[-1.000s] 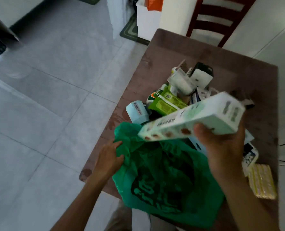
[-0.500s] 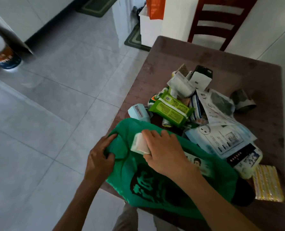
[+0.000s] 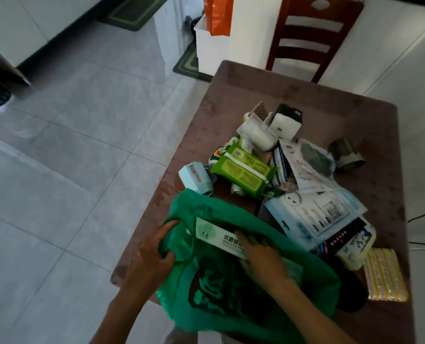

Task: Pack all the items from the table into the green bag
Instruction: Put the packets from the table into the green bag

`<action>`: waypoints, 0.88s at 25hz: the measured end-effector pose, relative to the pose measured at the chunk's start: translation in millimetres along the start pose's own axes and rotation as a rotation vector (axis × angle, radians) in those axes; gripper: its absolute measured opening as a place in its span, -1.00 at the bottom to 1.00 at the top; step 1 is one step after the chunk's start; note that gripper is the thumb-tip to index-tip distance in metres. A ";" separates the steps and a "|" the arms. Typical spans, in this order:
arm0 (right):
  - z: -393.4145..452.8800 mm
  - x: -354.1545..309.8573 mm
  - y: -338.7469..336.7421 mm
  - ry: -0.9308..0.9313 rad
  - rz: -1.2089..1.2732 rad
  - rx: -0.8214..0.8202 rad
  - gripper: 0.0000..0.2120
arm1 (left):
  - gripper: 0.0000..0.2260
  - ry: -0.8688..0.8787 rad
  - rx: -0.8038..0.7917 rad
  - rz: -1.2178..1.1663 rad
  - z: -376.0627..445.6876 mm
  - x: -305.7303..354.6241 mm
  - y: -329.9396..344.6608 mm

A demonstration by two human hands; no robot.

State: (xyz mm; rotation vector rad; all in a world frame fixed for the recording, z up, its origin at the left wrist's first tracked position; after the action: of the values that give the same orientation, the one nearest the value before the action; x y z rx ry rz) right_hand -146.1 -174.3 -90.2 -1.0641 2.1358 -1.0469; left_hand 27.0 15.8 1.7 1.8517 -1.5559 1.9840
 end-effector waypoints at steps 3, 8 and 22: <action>13.7 2.5 -7.8 0.043 0.008 -0.011 -0.33 | -0.46 0.035 -0.110 0.060 9.9 12.6 9.4; -1.3 -10.1 -51.0 -0.071 0.170 0.273 -0.57 | -0.54 0.089 -0.080 0.271 38.5 13.3 21.2; 138.9 56.4 -116.5 0.228 0.076 0.269 0.08 | -0.52 -0.019 -0.060 0.499 66.1 38.9 39.5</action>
State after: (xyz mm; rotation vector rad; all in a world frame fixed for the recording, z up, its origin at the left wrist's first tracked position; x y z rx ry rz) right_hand -28.0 -322.6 -78.7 -0.7616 2.1115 -1.4287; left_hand 41.0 -69.0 -6.4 1.5732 -2.2313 2.0545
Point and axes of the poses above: each hand's wrist, its own z-axis towards the middle knuckle, its own y-axis out of the palm, x = y × z, the point moved 3 cm from there along z, towards the middle knuckle, and after that the axes turned 2 degrees about -z, right-handed, at the moved point
